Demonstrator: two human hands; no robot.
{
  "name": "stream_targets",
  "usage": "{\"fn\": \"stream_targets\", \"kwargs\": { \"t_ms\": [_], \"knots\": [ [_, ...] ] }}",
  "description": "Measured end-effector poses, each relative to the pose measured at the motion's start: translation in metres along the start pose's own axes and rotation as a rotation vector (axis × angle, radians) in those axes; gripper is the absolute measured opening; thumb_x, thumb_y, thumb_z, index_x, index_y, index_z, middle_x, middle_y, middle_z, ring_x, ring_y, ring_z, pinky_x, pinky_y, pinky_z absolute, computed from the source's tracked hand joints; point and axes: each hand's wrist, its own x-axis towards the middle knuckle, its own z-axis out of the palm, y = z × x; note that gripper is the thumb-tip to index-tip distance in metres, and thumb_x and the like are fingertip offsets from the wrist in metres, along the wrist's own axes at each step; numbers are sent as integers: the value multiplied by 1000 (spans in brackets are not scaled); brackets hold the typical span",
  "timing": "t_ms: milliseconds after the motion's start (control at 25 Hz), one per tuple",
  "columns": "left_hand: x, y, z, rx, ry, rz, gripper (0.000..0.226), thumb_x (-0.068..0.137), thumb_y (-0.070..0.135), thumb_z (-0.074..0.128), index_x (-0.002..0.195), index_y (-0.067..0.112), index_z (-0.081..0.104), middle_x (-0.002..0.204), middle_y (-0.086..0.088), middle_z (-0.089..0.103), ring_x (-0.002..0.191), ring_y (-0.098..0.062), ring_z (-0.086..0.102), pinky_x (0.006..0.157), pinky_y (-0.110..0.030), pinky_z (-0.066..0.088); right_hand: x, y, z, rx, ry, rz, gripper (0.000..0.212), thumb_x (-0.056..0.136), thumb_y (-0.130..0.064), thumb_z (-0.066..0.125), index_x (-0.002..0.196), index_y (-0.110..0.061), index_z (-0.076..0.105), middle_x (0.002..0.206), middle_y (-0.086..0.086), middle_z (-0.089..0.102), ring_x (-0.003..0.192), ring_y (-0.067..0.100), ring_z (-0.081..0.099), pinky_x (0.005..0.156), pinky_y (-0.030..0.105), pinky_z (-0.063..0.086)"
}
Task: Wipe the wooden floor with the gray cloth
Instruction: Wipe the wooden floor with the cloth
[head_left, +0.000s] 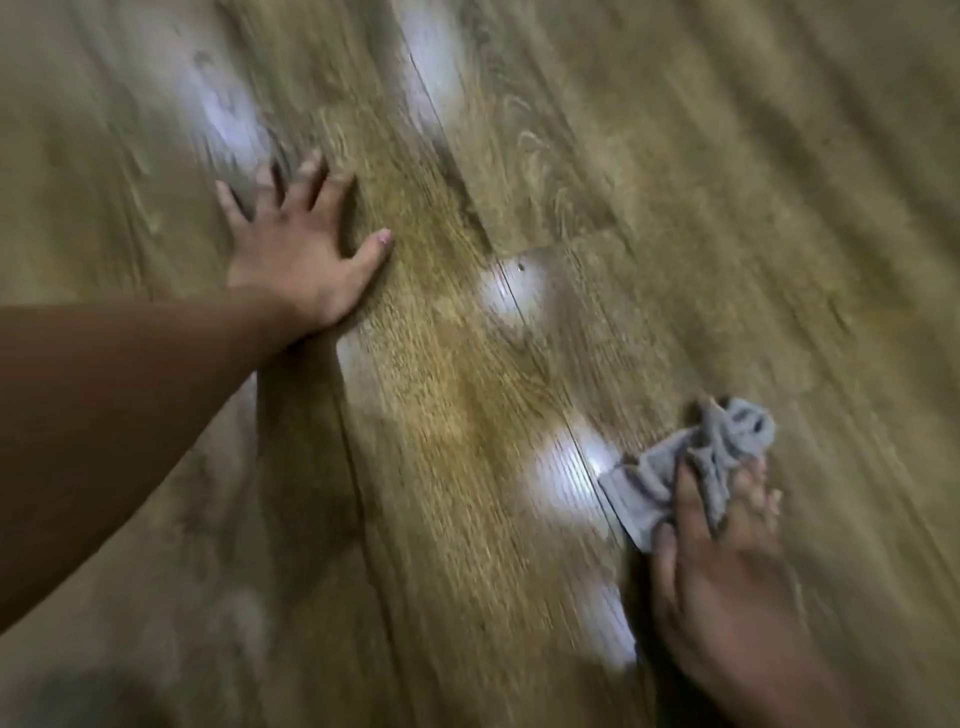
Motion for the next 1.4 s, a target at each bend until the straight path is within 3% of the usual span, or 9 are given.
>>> {"fn": "stream_targets", "kwargs": {
  "t_ms": [80,200,360,480,640,840,1040,1240,1400],
  "knots": [
    [-2,1,-1,-2,13,-20,81,86,81,17,152,34,23,167,1,17,154,-36,4,117,-69,-1,51,-32,-18,12,-39,8,69,93,-37,13,153,-3,16,153,41,9,146,50,-1,121,54,0],
    [-5,7,-6,-19,-25,-21,82,87,80,13,155,34,21,167,2,13,154,-35,-1,117,-68,-3,107,-76,-32,7,82,28,66,99,-33,25,156,-9,0,155,38,-4,147,46,-12,121,50,-7],
    [-6,7,-13,-5,-73,-22,83,89,77,12,158,31,17,168,1,6,154,-37,-4,116,-70,0,179,-131,-63,3,51,72,68,99,-33,29,155,-7,3,154,40,-5,145,50,-13,120,54,-5],
    [-7,11,-19,-4,-115,15,81,90,74,23,156,27,27,167,-4,17,153,-43,4,114,-73,6,254,-174,-95,15,3,45,68,99,-37,25,155,-8,-2,154,38,-9,145,50,-16,120,55,-8],
    [-7,11,-24,-82,-49,35,78,86,67,43,149,21,47,162,-9,31,149,-47,17,112,-76,11,399,-255,-145,-7,68,-61,67,99,-40,26,156,-12,3,157,34,-9,145,48,-14,118,58,-7],
    [-4,8,-9,-70,54,31,77,86,66,43,147,19,47,161,-11,32,149,-48,18,112,-75,9,534,-324,-181,-25,198,-101,69,97,-49,24,157,-19,8,159,28,-8,146,47,-11,118,58,-4],
    [-6,10,-18,-31,-18,14,77,87,68,39,150,24,43,162,-6,32,150,-44,17,113,-75,13,473,-269,-178,-20,188,-316,64,98,-43,18,156,-17,9,161,25,4,149,40,-5,115,67,0],
    [-6,11,-23,1,-109,9,78,90,70,31,153,25,38,165,-6,24,152,-43,12,114,-74,12,209,-91,-66,-110,208,-300,66,100,-51,11,151,-18,34,161,17,18,150,34,13,111,58,26],
    [-6,10,-22,-19,-93,26,78,89,68,35,152,21,39,163,-10,27,150,-47,14,113,-76,12,197,-76,-72,-164,76,-305,77,97,-58,2,148,-15,39,159,19,25,146,37,21,106,60,33]
  ]
}}
